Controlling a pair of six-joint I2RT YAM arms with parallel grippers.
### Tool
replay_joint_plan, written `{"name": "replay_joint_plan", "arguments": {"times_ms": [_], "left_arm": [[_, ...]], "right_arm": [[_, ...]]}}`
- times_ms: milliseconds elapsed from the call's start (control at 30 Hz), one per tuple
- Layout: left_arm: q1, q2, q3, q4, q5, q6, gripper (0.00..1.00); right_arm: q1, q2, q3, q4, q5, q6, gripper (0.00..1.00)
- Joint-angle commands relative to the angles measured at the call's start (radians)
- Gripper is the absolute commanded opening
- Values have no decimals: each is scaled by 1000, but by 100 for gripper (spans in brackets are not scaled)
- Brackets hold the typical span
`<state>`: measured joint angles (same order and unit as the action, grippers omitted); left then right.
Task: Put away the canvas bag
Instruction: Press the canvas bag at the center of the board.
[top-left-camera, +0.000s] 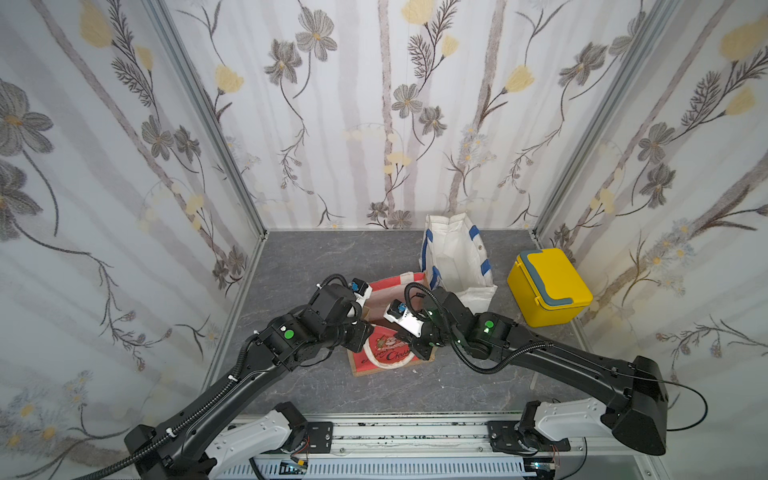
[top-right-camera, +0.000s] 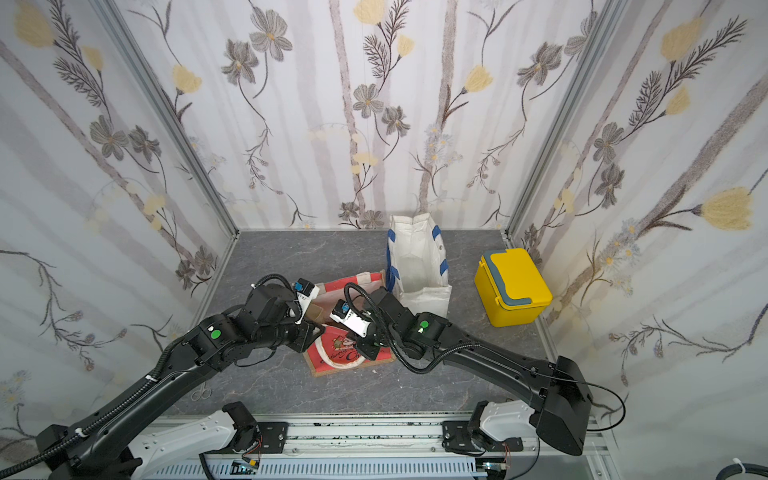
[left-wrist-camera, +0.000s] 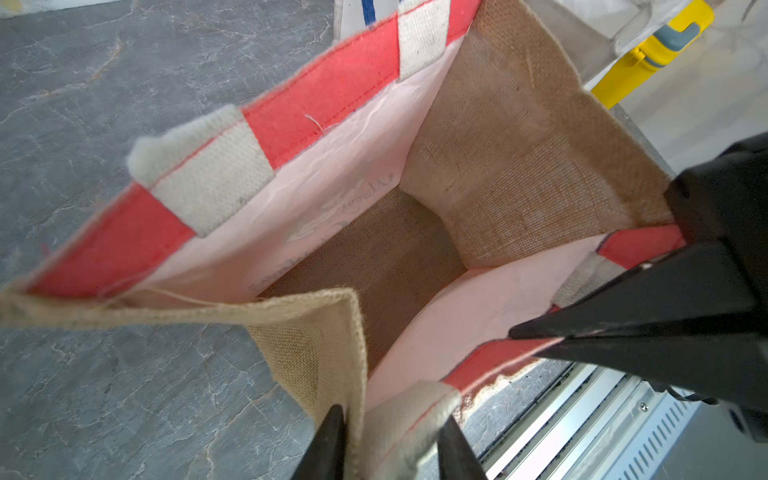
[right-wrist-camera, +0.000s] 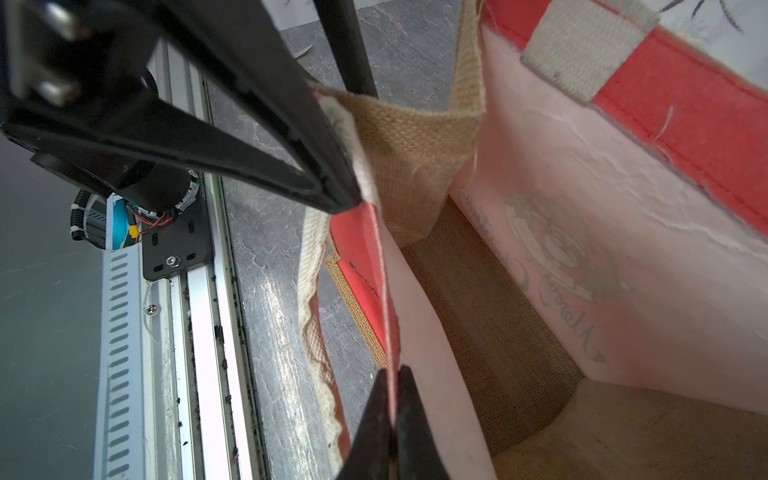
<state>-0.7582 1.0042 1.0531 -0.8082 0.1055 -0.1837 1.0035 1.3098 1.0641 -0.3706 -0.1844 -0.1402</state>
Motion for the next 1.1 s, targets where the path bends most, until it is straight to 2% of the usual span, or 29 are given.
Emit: {"name": "replay_joint_plan", "arguments": {"times_ms": [0,67,167,267,400,500,600,800,967,1067], "left_arm": [[-4,14,17,-9,-12,46,30],[-4,13,19,-9,-10,77,22],[-5,10,8,4,-20,118,8],[-5,4,-25,46,7,147,2],[-5,-15,-54,95,28,172,0],[-4,-58,-96,153,46,195,0],[-4,-67,-104,167,65,200,0],[-5,-107,-109,182,82,200,0],[-4,-123,-113,175,73,191,0],[-4,-124,-117,169,68,189,0]], "right_arm": [[-9,-14,-4,6,-39,-19,7],[-13,-20,-5,12,-41,-24,10],[-14,-30,-8,37,-37,-27,22],[-13,-45,-16,90,-33,-54,52],[-13,-73,-38,196,-46,-157,67],[-14,-39,-12,212,-69,-264,68],[-15,41,72,137,-105,-354,67],[-16,138,158,98,-137,-441,67],[-34,183,196,73,-189,-478,58],[-40,200,191,87,-175,-491,58]]}}
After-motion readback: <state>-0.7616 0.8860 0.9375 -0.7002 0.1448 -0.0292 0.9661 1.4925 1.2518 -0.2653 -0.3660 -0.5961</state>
